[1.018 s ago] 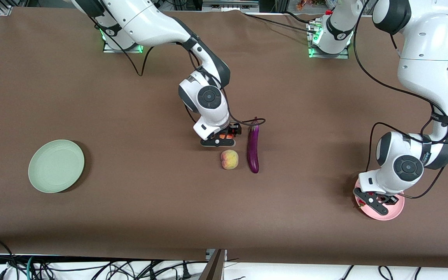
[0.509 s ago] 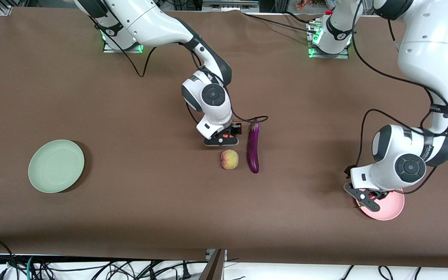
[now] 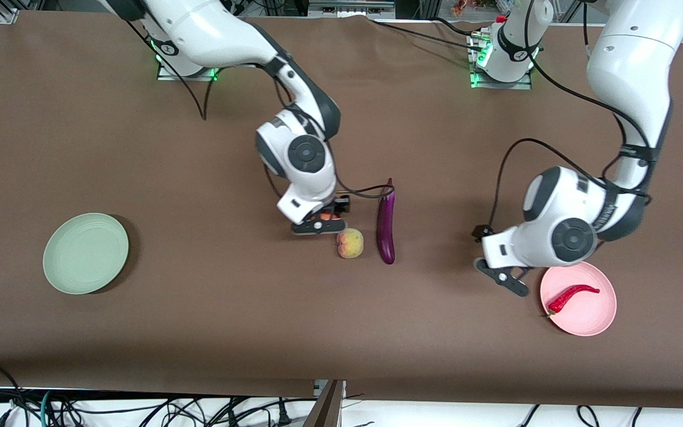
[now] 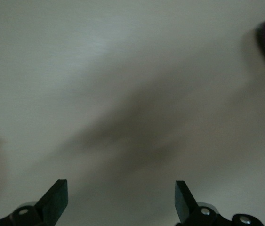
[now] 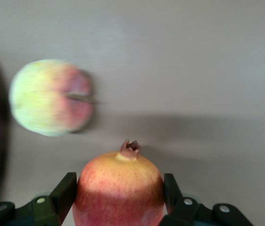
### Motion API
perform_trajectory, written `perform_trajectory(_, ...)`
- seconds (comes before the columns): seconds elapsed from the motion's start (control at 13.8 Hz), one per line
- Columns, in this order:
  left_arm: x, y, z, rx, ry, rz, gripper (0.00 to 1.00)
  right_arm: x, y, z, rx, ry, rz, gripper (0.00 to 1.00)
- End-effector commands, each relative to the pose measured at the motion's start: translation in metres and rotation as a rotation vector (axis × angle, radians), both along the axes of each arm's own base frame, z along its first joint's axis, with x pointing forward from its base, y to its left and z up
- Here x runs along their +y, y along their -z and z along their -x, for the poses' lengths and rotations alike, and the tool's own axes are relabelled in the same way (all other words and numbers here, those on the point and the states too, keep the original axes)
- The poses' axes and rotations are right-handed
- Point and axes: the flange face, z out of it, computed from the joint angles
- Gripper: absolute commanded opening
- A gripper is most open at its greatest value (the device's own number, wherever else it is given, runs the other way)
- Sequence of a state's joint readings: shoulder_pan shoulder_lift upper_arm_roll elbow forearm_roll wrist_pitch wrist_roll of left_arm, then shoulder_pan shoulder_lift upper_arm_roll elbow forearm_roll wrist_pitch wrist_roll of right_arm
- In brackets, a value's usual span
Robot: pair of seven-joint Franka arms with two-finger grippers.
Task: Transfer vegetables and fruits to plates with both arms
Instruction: 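Grasp the purple eggplant with the left gripper while the right gripper carries the pomegranate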
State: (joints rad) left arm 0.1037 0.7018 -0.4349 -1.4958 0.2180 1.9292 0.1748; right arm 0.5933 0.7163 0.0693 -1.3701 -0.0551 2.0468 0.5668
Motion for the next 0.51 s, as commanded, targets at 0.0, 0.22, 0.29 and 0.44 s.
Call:
perform_trajectory(0.0, -0.058, -0.012, 0.033, 0.021, -0.084, 0.004, 1.00, -0.104, -0.052, -0.029, 0.132, -0.111, 0.058, 0.04)
perform_trajectory(0.22, -0.132, -0.001, 0.067, 0.010, -0.192, -0.011, 1.00, -0.237, -0.064, -0.070, 0.229, -0.241, 0.045, 0.04)
perform_trajectory(0.29, -0.156, 0.007, 0.079, -0.010, -0.240, 0.000, 1.00, -0.277, -0.061, -0.080, 0.241, -0.277, 0.027, 0.04)
perform_trajectory(0.44, -0.189, 0.028, 0.098, -0.044, -0.353, 0.012, 1.00, -0.353, -0.055, -0.096, 0.246, -0.347, -0.005, 0.04)
